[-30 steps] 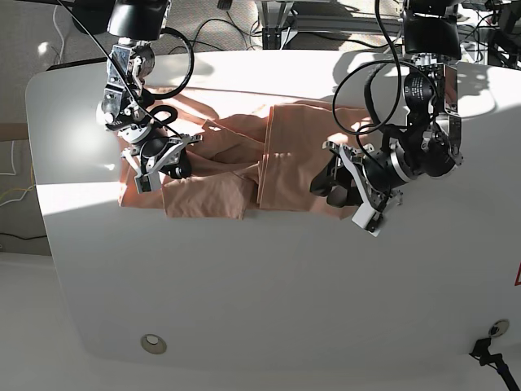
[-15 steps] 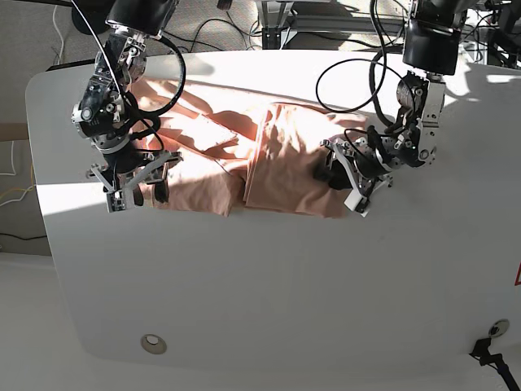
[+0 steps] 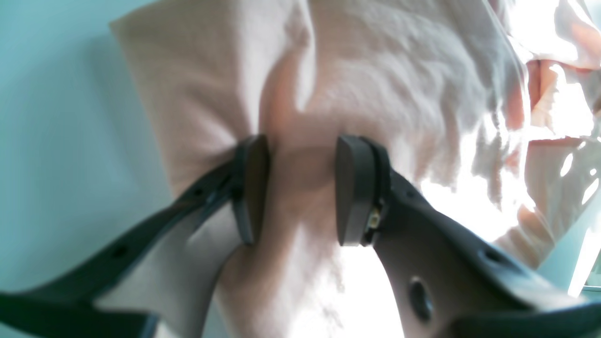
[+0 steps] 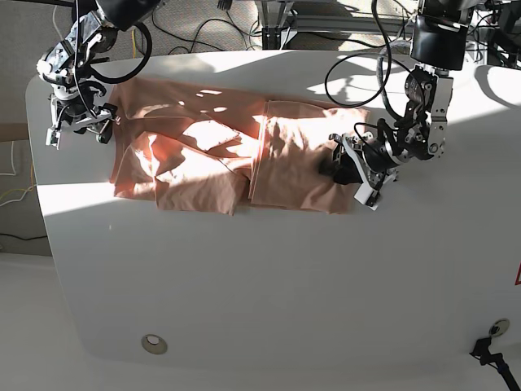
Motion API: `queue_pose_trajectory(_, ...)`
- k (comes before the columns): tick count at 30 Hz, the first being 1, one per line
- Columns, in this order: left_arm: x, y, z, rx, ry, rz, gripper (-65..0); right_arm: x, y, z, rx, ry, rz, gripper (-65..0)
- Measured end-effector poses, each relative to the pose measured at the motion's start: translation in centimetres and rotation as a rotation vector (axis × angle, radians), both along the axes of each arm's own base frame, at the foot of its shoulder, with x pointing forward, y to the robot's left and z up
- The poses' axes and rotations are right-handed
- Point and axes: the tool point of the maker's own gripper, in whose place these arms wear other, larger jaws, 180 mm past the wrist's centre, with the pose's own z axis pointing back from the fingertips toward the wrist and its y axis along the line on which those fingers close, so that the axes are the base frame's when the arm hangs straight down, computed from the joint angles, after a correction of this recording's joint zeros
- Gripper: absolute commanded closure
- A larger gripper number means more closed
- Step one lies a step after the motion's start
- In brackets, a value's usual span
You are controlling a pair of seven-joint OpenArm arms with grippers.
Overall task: Fold the T-shirt properly
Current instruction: 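Fold the strip end with the left gripper toward the right gripper, then grasp the other strip end with the right gripper and fold it toward the left gripper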
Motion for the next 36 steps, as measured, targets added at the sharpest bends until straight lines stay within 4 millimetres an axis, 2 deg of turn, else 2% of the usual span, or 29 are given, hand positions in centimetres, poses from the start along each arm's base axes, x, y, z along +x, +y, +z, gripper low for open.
queue_pose_trajectory(3,0.2,1.2,0.1,0.004,-0.003,0.028,-22.4,0.1,1.1,-0.2,0.012,0.004,0.05,-38.0)
queue_pose_trajectory(6,0.2,2.4,0.1,0.015,0.003,0.056,-22.4,0.8,3.6,-0.4,0.054,-0.018,0.086,-38.0)
queue_pose_trajectory(10,0.3,2.5,0.1,0.014,0.0,0.06,-22.4,2.6,7.7,-0.5,0.103,-0.041,0.175,-37.8)
queue_pose_trajectory(14,0.1,2.5,-0.1,0.013,0.005,0.062,-22.4,3.3,10.6,-0.6,0.144,-0.063,0.218,-37.8)
queue_pose_trajectory(18,0.0,2.5,0.2,0.009,-0.008,0.069,-22.4,4.0,13.0,-0.6,0.163,-0.065,0.274,-37.8)
queue_pose_trajectory(21,-0.1,2.5,0.2,0.019,-0.007,0.066,-22.4,4.1,13.7,-0.6,0.177,-0.071,0.279,-37.0)
queue_pose_trajectory(22,-0.1,2.5,0.2,0.018,-0.008,0.066,-22.4,4.1,13.6,-0.6,0.175,-0.07,0.285,-33.9)
queue_pose_trajectory(23,-0.1,2.5,0.2,0.019,-0.007,0.066,-22.4,4.1,13.6,-0.6,0.175,-0.07,0.285,-28.0)
queue_pose_trajectory(26,-0.1,2.5,0.2,0.019,-0.007,0.066,-22.4,3.8,13.5,-0.9,0.172,-0.053,0.284,0.0)
queue_pose_trajectory(33,-0.1,2.5,0.2,0.019,-0.007,0.066,-22.4,2.4,13.7,-0.7,0.106,0.011,0.334,0.0)
queue_pose_trajectory(36,-0.1,2.5,0.2,0.019,-0.006,0.066,-22.4,2.2,14.6,0.9,0.034,0.01,0.4,0.0)
